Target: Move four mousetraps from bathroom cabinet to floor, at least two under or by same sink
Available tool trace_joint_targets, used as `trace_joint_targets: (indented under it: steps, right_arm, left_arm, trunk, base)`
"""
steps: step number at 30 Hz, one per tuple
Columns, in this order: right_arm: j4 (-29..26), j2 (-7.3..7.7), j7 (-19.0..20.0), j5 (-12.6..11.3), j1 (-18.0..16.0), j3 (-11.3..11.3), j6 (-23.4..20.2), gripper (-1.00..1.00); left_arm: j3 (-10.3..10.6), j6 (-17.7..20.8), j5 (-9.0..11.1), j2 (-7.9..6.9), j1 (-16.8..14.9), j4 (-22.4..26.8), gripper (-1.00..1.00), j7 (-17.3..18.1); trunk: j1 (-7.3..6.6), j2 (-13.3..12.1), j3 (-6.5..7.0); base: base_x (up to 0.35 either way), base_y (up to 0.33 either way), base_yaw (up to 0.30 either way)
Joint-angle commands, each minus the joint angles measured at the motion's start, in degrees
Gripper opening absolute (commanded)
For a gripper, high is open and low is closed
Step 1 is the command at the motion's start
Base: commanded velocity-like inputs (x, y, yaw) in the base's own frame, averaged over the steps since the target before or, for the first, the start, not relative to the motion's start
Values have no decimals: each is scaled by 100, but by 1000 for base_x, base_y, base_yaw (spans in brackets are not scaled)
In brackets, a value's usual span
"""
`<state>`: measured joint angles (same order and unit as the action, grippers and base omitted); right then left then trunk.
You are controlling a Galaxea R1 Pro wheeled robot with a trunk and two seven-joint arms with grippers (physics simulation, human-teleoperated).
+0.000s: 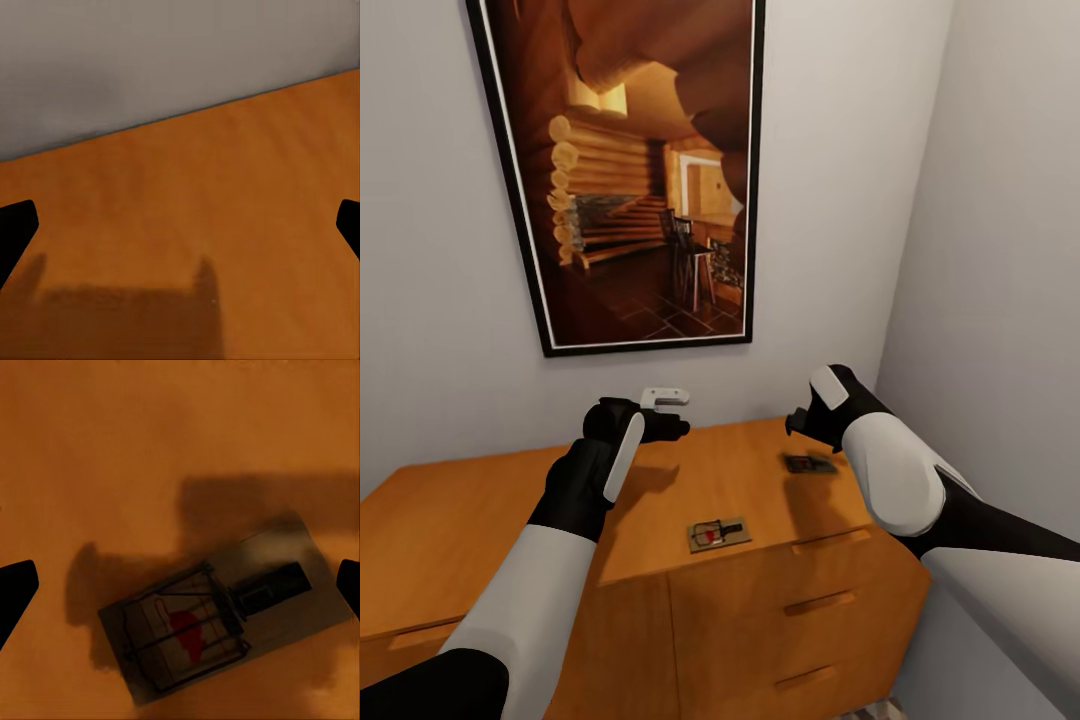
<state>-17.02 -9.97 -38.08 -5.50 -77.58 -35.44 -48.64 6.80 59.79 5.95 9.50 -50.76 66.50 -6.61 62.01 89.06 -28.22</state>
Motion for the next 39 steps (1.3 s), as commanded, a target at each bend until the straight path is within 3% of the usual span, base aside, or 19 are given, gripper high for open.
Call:
trace_joint_targets:
  steps: [1,24,39]
  right_arm:
    - [-4,-3,-50,-58,-3,2,-5,100]
    - [-47,-3,-325,-68,-11,-29,-19,100]
    - [-93,-3,-1063,-540,-11,-412,62,100]
  left_arm:
    - [5,21,60,-1,-4,4,100,-59]
    - [5,21,54,-1,-4,-4,100,-59]
    - [5,21,55,-1,-4,-5,100,-59]
  trunk:
    - [1,3,-7]
    - [1,3,-7]
    - [1,3,-7]
  base:
    - [104,0,0]
    - [19,0,0]
    - [0,0,0]
